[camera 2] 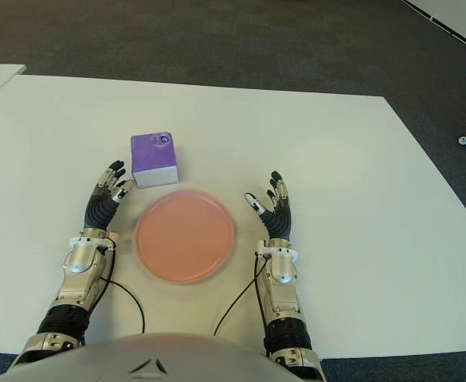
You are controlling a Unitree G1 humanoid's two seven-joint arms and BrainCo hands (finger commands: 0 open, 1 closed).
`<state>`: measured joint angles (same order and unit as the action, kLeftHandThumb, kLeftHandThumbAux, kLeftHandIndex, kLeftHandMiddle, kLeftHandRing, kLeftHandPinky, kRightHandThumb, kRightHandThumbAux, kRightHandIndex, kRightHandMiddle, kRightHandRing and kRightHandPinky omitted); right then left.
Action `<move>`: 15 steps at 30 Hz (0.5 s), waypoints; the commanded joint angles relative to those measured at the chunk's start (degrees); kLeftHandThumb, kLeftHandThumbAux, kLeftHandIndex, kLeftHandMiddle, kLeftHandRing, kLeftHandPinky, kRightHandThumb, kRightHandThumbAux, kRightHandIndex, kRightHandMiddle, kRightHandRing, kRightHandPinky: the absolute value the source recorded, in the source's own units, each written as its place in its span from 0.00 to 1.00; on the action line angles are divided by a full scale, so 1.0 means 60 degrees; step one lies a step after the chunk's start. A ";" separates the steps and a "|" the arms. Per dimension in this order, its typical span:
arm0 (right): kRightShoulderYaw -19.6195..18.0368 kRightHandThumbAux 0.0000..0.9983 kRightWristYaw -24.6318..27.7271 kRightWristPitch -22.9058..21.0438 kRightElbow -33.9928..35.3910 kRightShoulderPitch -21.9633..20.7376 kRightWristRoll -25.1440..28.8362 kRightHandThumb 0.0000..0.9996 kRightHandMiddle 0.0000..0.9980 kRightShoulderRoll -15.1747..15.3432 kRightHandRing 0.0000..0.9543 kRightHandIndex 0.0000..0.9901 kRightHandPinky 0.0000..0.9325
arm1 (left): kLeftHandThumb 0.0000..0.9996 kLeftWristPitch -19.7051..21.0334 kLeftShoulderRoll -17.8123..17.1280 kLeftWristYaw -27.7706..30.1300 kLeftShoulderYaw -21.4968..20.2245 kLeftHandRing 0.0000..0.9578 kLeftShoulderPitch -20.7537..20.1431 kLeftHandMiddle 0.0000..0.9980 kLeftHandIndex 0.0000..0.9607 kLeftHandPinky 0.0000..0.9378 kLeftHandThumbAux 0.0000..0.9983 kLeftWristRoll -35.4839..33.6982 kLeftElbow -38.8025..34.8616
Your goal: Put the tissue paper into the plate.
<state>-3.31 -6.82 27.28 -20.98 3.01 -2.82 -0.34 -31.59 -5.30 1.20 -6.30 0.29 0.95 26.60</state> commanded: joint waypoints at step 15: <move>-0.0046 0.62 0.0222 -0.1404 -0.0924 0.0998 0.0129 0.07 0.00 -0.0017 0.00 0.00 0.00 | 0.00 -0.0038 -0.0192 -0.0181 -0.0033 0.00 0.0194 0.00 0.00 0.00 0.49 0.0171 -0.0118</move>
<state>-3.29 -5.95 26.17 -20.76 2.95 -2.61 -0.22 -31.70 -6.03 0.43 -6.39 0.88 1.73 25.90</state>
